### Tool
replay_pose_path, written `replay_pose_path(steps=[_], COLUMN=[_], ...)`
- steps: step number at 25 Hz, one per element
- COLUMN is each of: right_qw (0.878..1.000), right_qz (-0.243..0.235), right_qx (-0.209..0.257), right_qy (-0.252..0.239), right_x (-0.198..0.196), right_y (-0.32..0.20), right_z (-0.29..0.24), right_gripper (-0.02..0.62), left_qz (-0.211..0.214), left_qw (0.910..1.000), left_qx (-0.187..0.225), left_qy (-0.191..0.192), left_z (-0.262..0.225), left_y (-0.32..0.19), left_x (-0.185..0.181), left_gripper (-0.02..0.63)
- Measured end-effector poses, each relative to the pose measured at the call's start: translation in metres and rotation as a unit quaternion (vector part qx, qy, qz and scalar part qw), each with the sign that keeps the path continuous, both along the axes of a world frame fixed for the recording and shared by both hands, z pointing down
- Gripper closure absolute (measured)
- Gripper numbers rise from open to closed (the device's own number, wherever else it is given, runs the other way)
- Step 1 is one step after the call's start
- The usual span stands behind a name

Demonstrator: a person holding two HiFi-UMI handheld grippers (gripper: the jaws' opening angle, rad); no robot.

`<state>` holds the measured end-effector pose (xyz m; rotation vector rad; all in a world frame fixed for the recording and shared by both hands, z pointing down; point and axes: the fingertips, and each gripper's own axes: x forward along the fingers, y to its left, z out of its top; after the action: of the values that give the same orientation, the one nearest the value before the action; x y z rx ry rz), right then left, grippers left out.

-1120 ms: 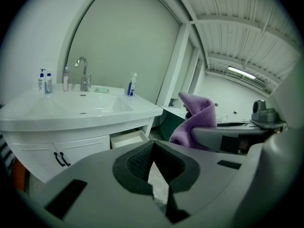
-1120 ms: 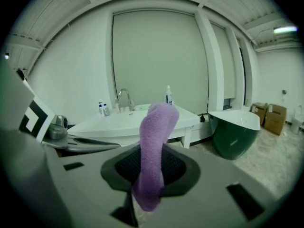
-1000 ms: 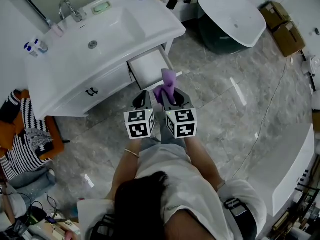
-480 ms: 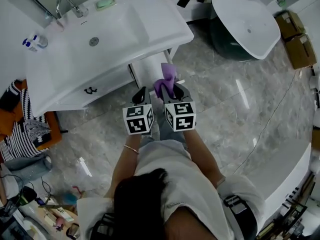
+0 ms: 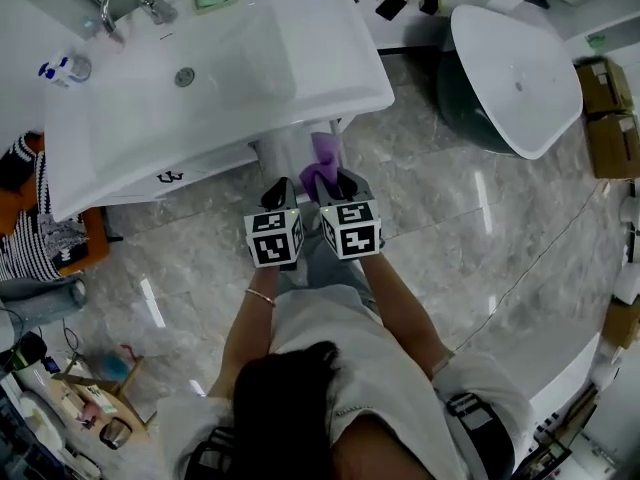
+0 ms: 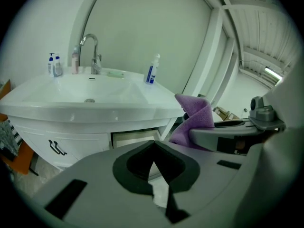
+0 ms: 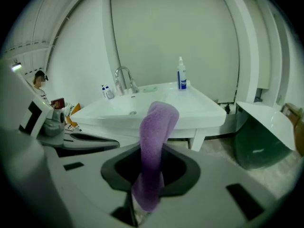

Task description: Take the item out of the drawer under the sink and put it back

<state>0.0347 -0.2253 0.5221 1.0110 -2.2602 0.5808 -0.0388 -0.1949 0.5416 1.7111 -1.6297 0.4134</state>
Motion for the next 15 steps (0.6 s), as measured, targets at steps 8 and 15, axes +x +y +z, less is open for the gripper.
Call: replay_pose_path(steps=[8, 15], right_qw=[0.998, 0.995], right_qz=[-0.062, -0.077], right_qx=[-0.029, -0.054], right_qy=[0.016, 0.018], right_x=[-0.007, -0.018], right_y=[-0.024, -0.026], right_z=[0.029, 0.047], right_gripper=[0.502, 0.502], left_qz=[-0.052, -0.071], left_qw=[0.9984, 0.9971], left_qx=[-0.02, -0.024], left_qy=[0.005, 0.014], left_z=[0.021, 0.034], left_y=[-0.022, -0.032], left_x=[0.002, -0.005], left_gripper=[0.603, 0.603])
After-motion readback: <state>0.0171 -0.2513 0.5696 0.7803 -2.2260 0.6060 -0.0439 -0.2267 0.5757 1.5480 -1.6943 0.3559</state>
